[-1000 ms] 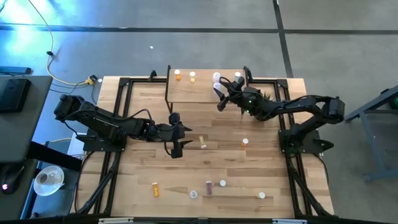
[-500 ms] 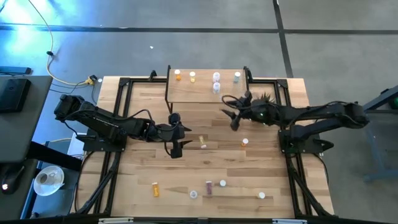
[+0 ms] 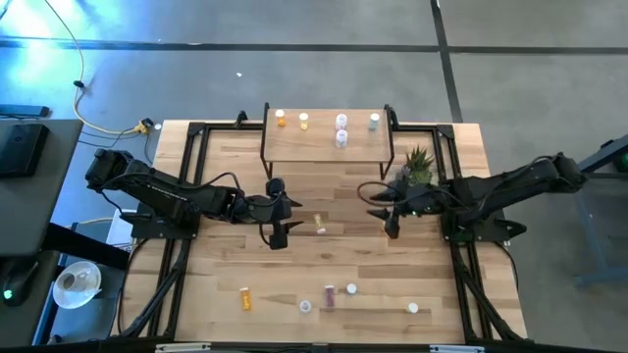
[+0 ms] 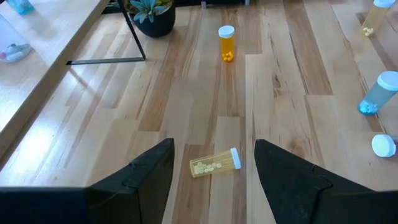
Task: Pick and place medicine bottles onto shelf by color
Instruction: Put the top orange pill bottle on the shelf aligned with the other orange pill bottle
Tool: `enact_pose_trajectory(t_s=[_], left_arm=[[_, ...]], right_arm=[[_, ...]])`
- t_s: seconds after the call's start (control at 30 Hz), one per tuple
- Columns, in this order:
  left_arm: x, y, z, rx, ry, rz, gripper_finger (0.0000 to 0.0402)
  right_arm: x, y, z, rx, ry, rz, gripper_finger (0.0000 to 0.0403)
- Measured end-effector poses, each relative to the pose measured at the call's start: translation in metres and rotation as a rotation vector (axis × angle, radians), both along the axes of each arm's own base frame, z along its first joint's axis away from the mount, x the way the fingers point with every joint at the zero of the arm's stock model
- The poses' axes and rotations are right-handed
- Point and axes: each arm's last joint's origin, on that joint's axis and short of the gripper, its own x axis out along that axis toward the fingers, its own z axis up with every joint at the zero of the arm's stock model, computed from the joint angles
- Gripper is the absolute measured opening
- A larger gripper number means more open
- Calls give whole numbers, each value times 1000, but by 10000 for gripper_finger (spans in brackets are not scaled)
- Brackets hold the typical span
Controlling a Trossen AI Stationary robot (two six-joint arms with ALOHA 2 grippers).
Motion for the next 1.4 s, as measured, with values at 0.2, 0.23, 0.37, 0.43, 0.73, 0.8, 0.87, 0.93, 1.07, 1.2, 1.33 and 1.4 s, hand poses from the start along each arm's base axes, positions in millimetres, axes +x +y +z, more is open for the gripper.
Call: enact_pose_trajectory(t_s=[0.2, 0.23, 0.37, 0.43, 0.73, 0.8, 0.87, 0.93, 1.07, 1.2, 1.33, 1.4], left_arm=[[0, 0, 0, -1, 1, 1, 213], [0, 0, 0, -2, 1, 1, 213], [0, 0, 0, -1, 1, 1, 213], [0, 0, 0, -1, 1, 1, 213], [0, 0, 0, -1, 2, 1, 213], [0, 0, 0, -1, 2, 1, 213], [0, 0, 0, -1, 2, 1, 213], [0, 0, 0, -1, 2, 1, 213], [0, 0, 0, 0, 3, 0, 213], [0, 0, 0, 0, 3, 0, 213], [0, 0, 0, -2, 2, 1, 213], [0, 0, 0, -2, 2, 1, 213]], right_arm=[[-12, 16, -11, 72, 132, 14, 195], [-14, 18, -13, 82, 146, 15, 195], [-21, 28, -16, 113, 190, 29, 195], [-24, 32, -18, 110, 210, 21, 195], [-43, 42, -43, 99, 304, -49, 195], [-47, 43, -49, 105, 324, -60, 195], [-50, 44, -54, 105, 332, -73, 195], [-52, 44, -59, 91, 334, -84, 195], [-59, 44, -72, 41, 340, -88, 195], [-64, 44, -88, 31, 328, -94, 195], [-68, 40, -105, 22, 314, -100, 195], [-70, 39, -111, 16, 297, -110, 195]])
